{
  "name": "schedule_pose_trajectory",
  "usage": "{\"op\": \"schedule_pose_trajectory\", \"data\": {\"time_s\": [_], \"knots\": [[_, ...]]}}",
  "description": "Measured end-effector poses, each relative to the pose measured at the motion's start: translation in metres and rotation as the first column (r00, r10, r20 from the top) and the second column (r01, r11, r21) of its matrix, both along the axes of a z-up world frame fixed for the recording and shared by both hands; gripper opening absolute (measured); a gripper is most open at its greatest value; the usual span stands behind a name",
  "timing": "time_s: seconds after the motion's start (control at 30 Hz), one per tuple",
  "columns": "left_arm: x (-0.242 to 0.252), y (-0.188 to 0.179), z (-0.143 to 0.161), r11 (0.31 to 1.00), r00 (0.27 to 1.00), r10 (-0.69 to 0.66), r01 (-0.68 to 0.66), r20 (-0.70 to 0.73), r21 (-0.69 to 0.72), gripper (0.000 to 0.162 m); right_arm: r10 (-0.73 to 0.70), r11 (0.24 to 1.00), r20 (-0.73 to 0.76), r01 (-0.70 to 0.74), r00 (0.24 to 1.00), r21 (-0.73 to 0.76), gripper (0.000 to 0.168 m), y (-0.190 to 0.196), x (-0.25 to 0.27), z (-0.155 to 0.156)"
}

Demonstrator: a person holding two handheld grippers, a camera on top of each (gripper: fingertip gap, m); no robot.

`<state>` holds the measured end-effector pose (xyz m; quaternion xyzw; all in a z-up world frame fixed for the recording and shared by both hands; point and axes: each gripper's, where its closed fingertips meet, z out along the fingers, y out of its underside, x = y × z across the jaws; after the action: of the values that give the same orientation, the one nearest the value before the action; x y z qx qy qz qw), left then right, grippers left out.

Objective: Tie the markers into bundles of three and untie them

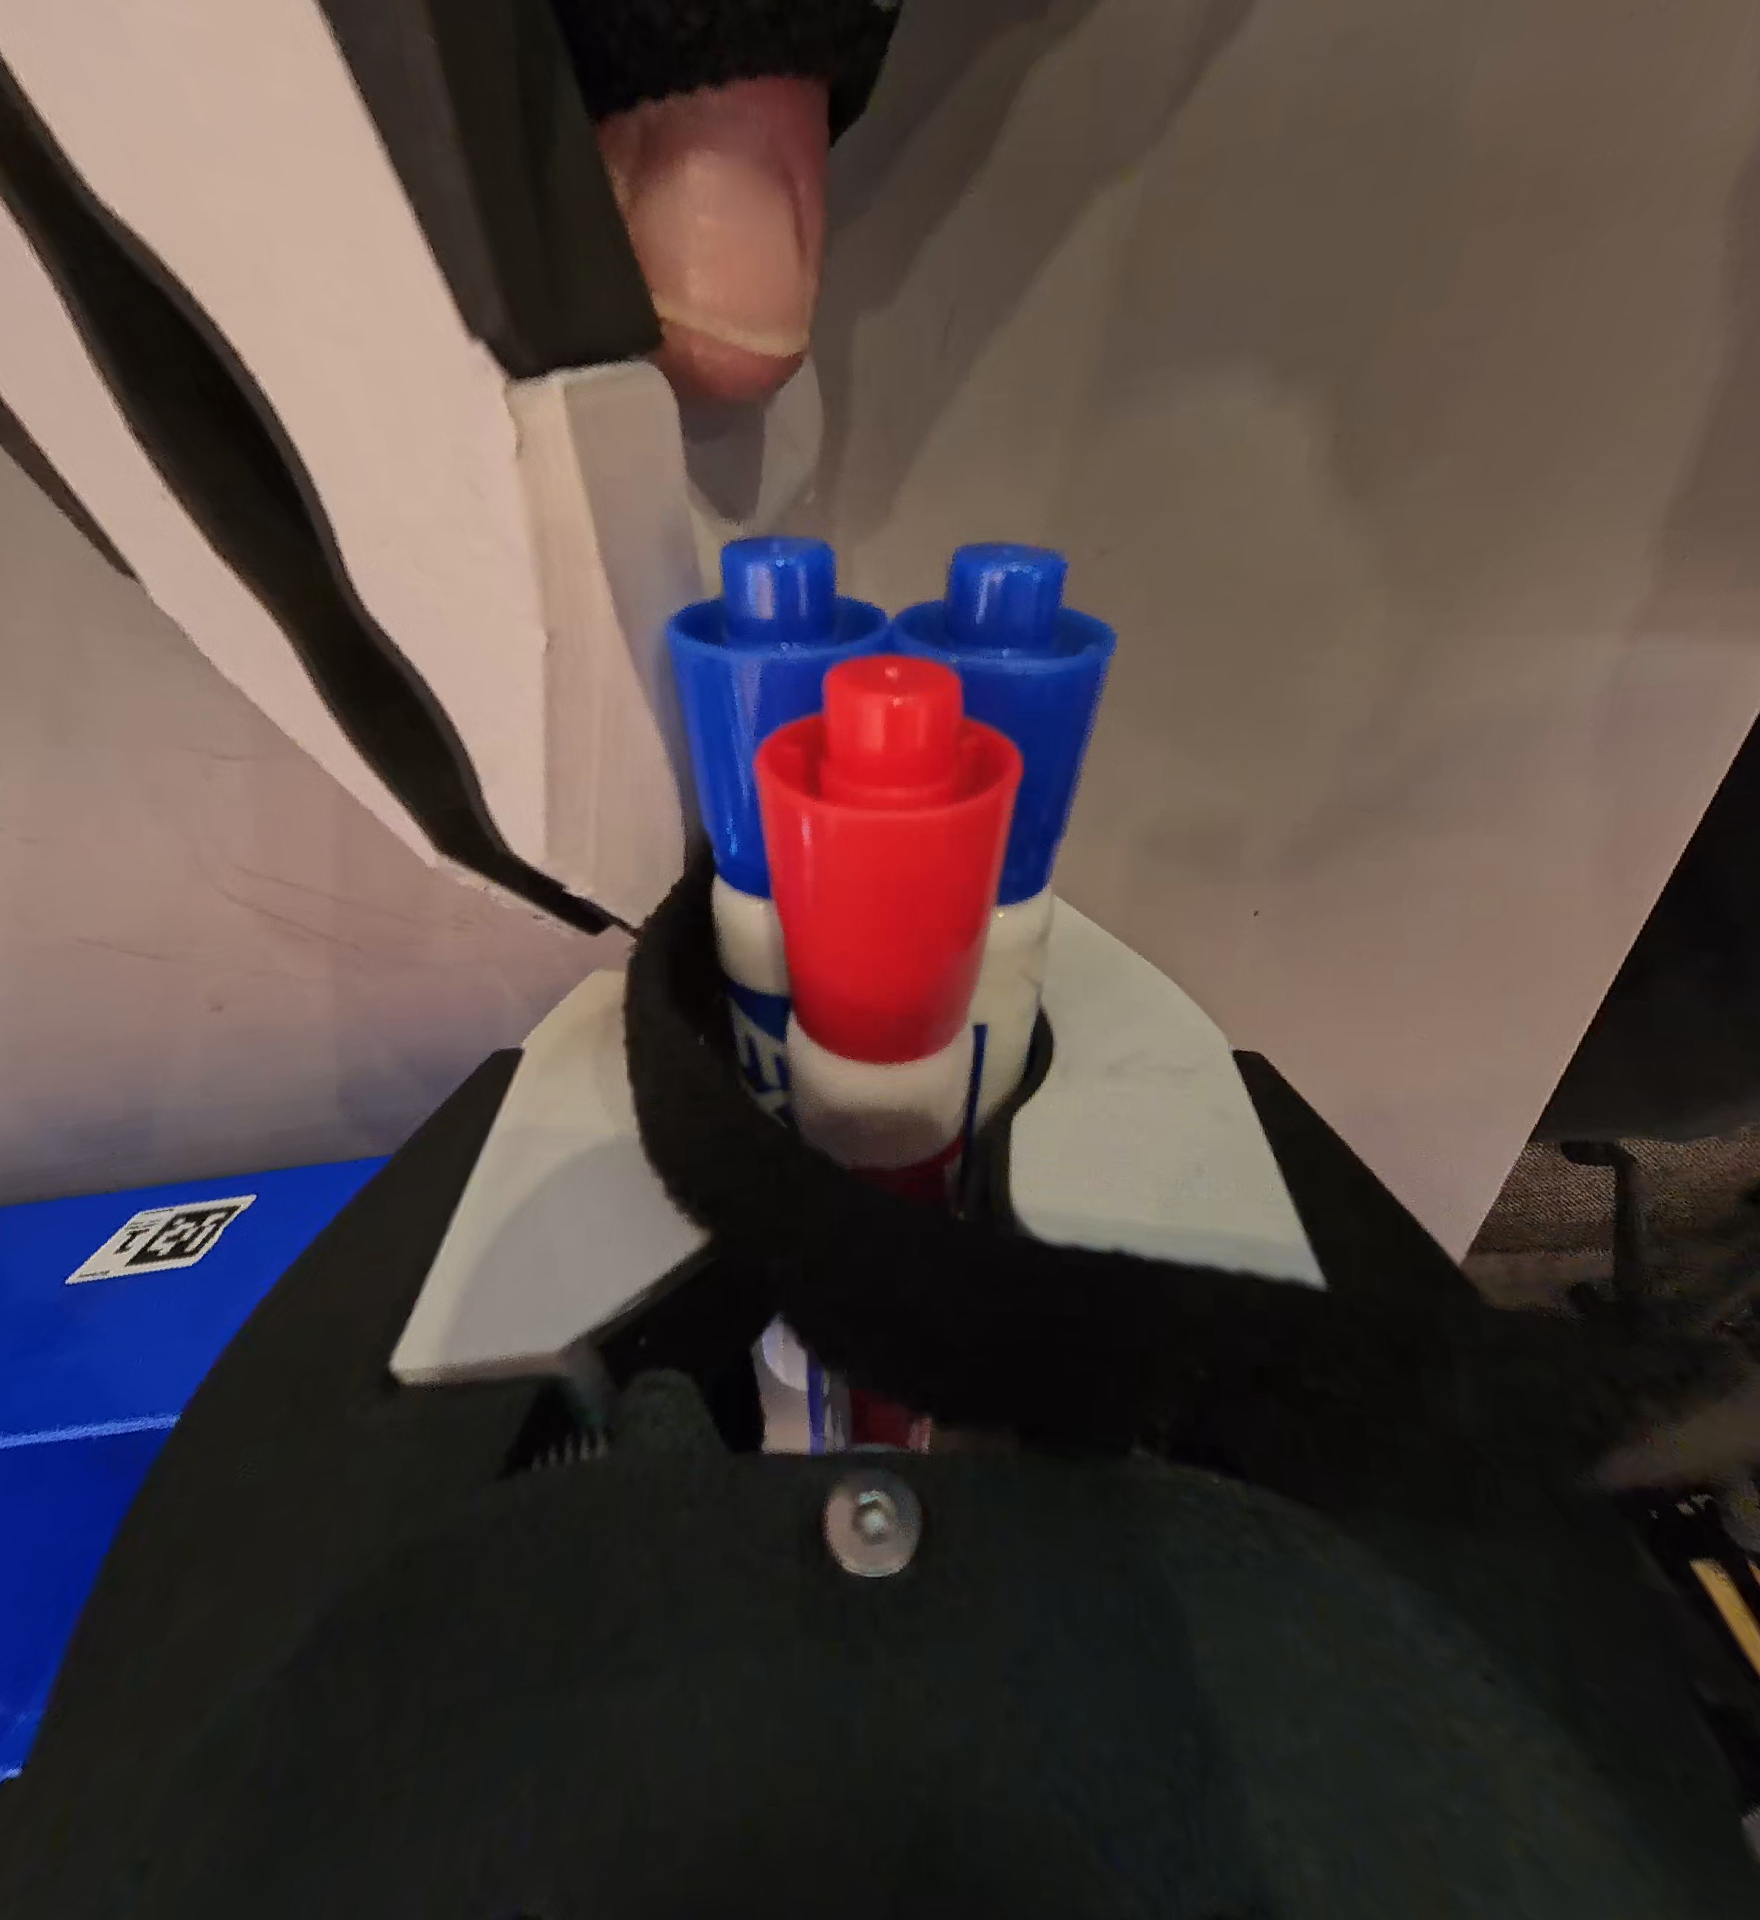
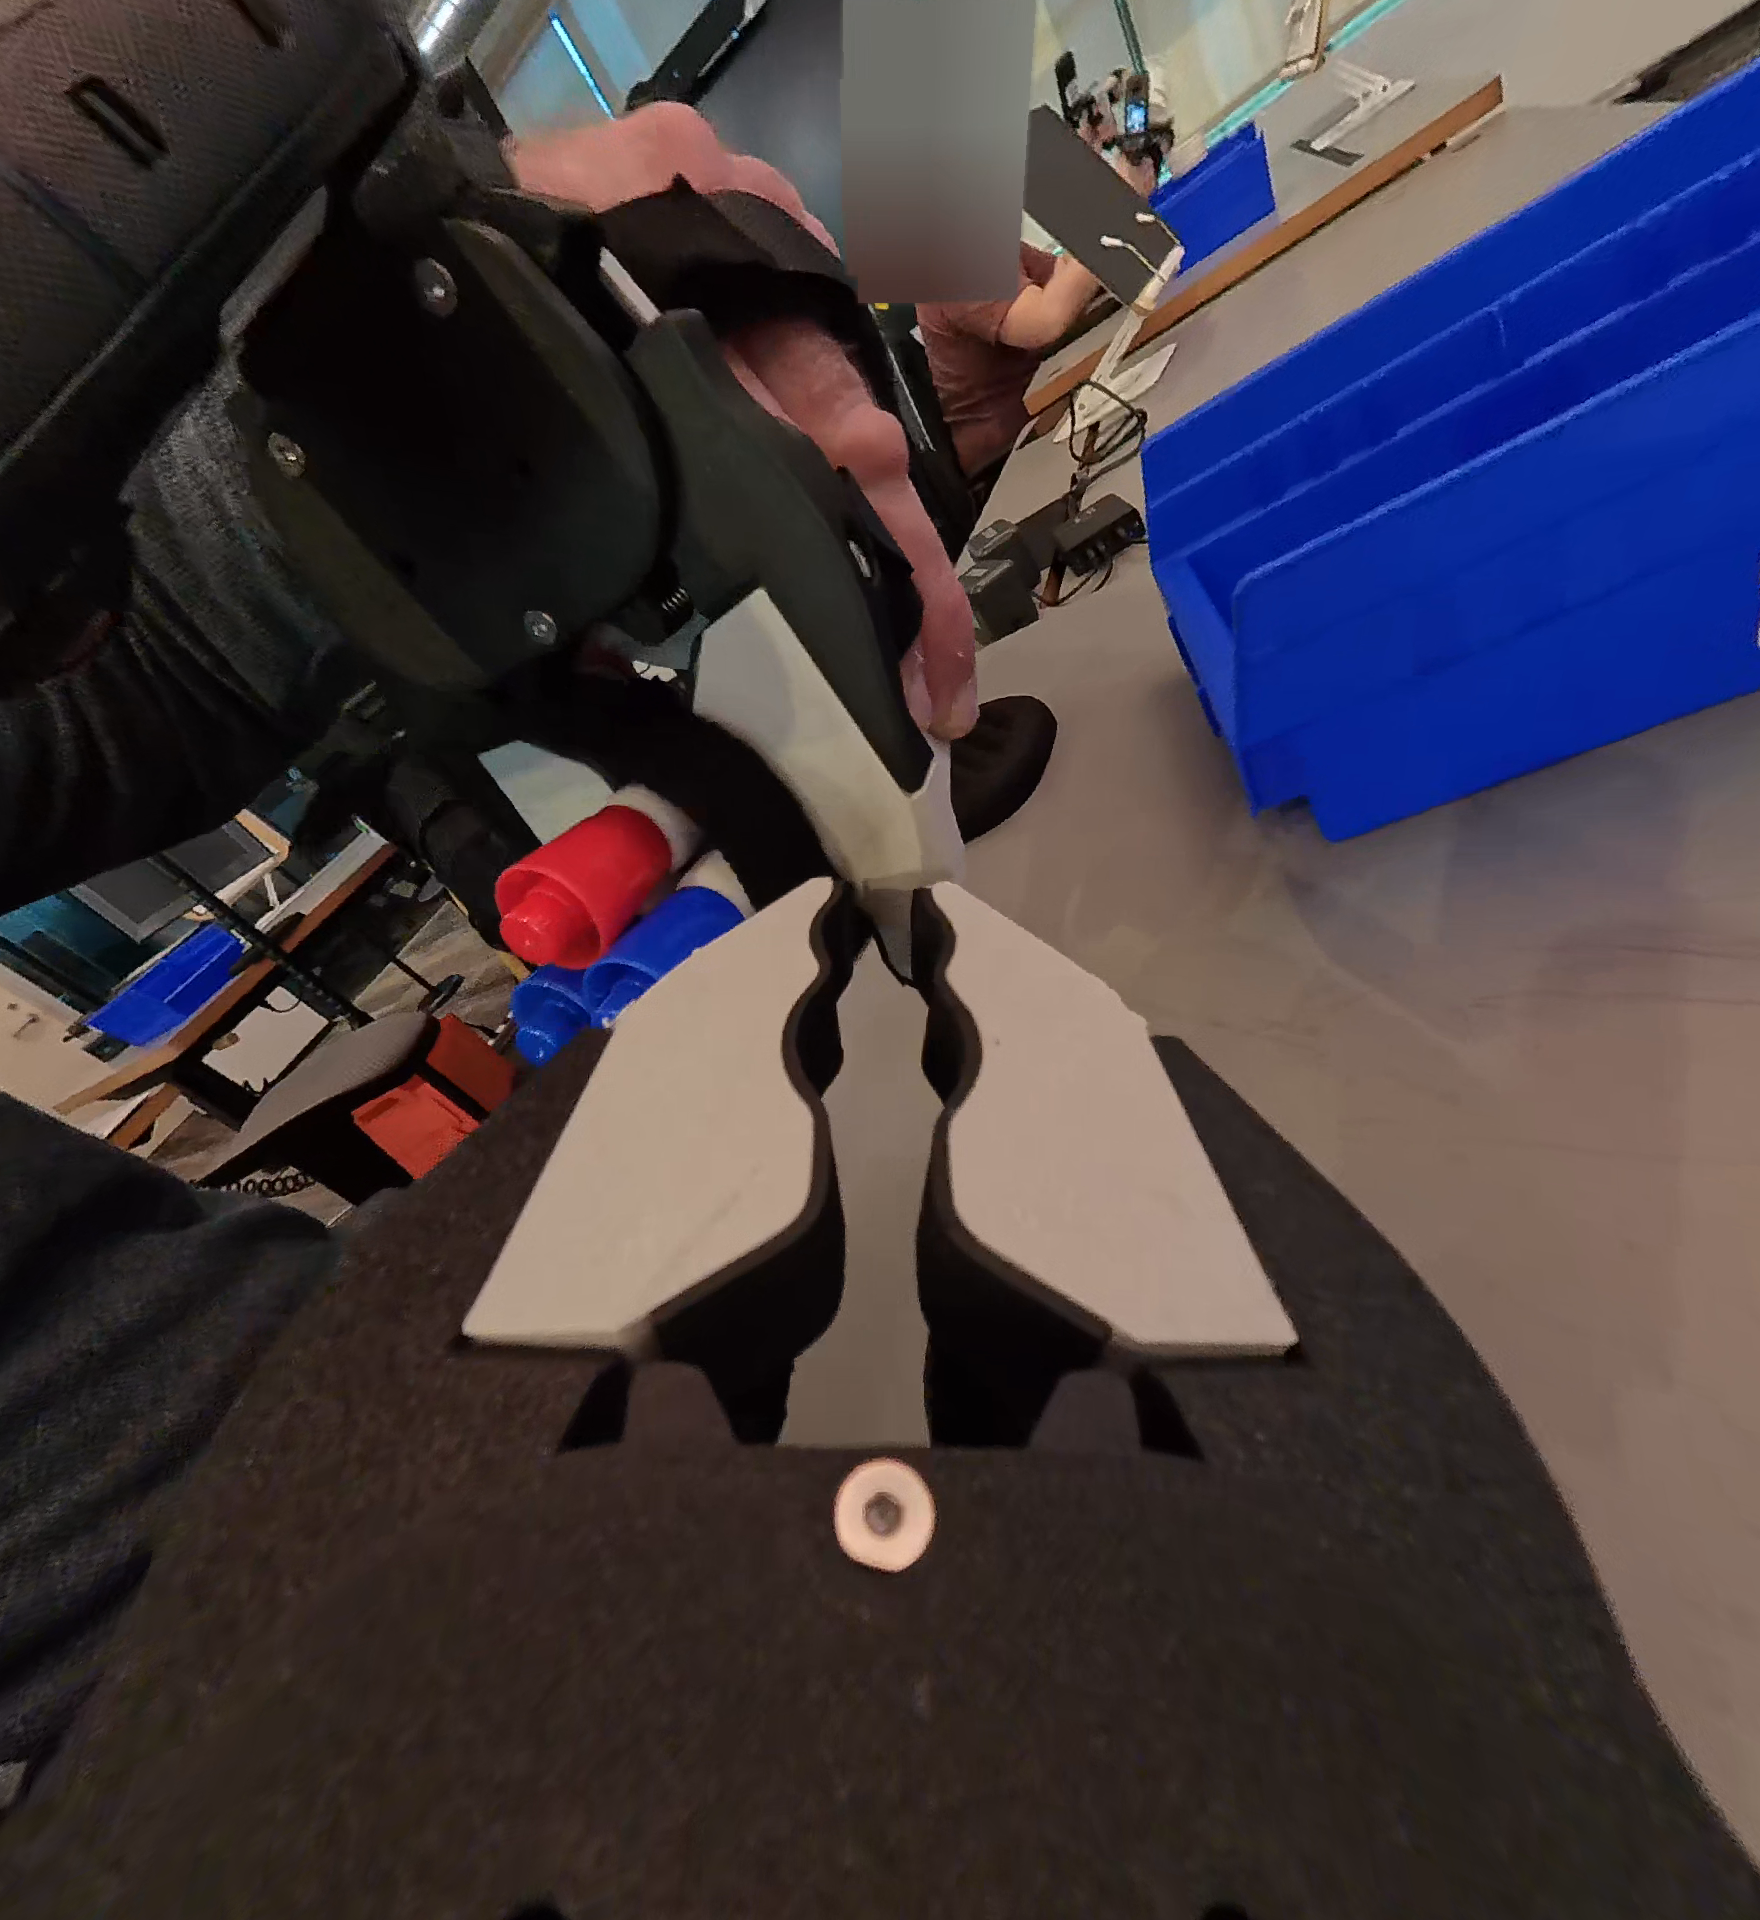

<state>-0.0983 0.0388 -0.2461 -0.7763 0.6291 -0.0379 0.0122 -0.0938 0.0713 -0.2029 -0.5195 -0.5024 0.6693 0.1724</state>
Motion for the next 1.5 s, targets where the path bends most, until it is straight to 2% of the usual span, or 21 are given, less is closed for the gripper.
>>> {"op": "schedule_pose_trajectory", "data": {"time_s": [0.3,0.4,0.43,0.73,1.03,1.2,1.5], "knots": [[0.003,0.003,0.004,1.000,1.000,-0.012,0.012,0.004,0.010,0.040,0.003,1.000,-0.084,-0.001,0.996,0.031,0.011,0.001,0.005,0.005],[0.003,0.005,0.008,1.000,1.000,-0.006,0.006,0.019,0.018,0.046,0.001,1.000,-0.122,0.001,0.992,0.017,0.011,0.001,0.007,0.007],[0.003,0.005,0.009,1.000,1.000,-0.009,0.008,0.021,0.020,0.041,0.005,1.000,-0.131,-0.003,0.991,0.011,0.011,0.000,0.008,0.008],[0.002,0.009,0.013,1.000,1.000,-0.002,0.001,0.027,0.031,0.042,0.038,0.995,-0.200,-0.019,0.979,0.099,0.013,-0.010,0.011,0.011],[0.004,0.013,0.014,0.999,1.000,-0.011,0.010,0.020,0.051,0.042,0.048,0.983,-0.234,-0.004,0.971,0.186,0.023,-0.015,0.013,0.015],[-0.003,0.011,0.013,1.000,1.000,0.011,-0.010,-0.020,0.022,0.040,0.040,0.980,-0.238,0.009,0.970,0.201,0.028,-0.016,0.011,0.014],[-0.015,0.011,0.013,1.000,0.981,-0.003,0.002,-0.194,-0.008,0.041,0.023,0.982,-0.218,0.020,0.976,0.189,0.025,-0.014,0.008,0.004]]}}
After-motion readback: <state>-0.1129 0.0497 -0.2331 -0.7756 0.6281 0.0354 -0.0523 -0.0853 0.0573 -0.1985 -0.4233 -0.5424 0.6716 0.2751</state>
